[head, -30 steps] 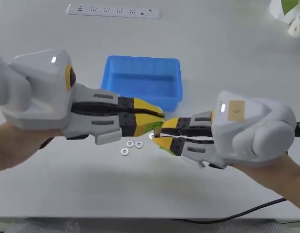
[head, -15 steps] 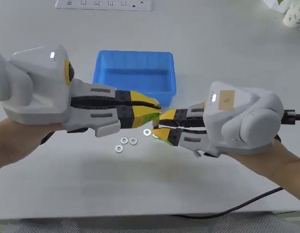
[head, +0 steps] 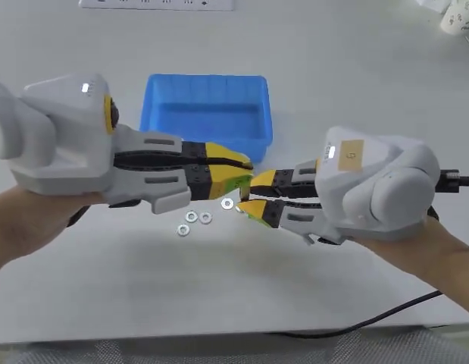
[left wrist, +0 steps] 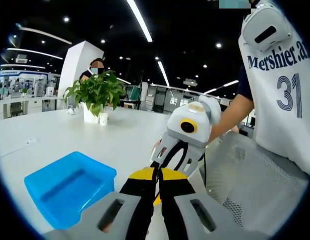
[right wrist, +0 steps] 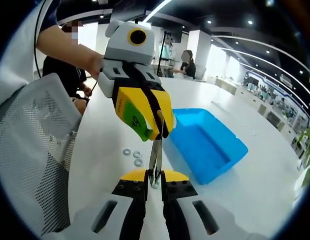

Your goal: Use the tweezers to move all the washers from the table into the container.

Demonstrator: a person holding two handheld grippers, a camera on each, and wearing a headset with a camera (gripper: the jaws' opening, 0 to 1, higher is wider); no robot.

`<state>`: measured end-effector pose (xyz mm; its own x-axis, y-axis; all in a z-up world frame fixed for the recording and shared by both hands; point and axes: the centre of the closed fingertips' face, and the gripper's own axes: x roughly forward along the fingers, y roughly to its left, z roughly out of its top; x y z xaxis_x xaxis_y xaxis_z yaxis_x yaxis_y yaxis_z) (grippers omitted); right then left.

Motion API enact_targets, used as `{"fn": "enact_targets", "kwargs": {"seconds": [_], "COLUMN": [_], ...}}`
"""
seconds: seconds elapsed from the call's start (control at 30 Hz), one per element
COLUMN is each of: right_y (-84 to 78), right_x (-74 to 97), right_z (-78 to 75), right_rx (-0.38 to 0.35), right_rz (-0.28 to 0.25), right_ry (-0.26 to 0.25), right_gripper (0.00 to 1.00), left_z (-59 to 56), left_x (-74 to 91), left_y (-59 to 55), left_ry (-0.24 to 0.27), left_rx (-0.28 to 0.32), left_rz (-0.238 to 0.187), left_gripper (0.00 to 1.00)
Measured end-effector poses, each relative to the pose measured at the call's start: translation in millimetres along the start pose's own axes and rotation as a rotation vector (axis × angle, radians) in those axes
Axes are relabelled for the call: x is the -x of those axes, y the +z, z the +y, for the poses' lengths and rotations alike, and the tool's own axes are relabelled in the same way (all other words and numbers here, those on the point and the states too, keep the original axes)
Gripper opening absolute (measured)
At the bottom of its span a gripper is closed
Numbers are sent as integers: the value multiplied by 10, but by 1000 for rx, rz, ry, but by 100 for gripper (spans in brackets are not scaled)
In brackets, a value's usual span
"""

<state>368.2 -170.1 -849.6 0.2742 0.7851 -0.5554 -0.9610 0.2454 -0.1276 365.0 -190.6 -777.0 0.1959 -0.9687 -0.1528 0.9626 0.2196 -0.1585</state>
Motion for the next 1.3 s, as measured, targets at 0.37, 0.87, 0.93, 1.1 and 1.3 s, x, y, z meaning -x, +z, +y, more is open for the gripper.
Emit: {"fn": "enact_targets", "kwargs": {"seconds": [0.37, 0.87, 0.93, 1.1, 1.3], "right_y": [-9, -60, -65, -74, -85], "right_x": [-16, -34, -39, -56, -62], "right_z": [14, 32, 31, 44, 60], "right_rx": [-13, -29, -34, -41, -40], "right_rz": [-1, 12, 11, 18, 22], "right_ry": [7, 23, 33, 79, 101], "right_gripper": [12, 12, 12, 11, 11], "left_z": [-7, -20, -19, -25, -52], "left_x": [14, 7, 11, 20, 24], "left_y": [-8, -26, -28, -32, -40], "left_ry": [2, -8, -9, -12, -24], "left_rx": [-1, 7, 6, 6, 4], "left_rz": [-2, 3, 5, 11, 19], "left_gripper": [5, 5, 5, 5, 5]}}
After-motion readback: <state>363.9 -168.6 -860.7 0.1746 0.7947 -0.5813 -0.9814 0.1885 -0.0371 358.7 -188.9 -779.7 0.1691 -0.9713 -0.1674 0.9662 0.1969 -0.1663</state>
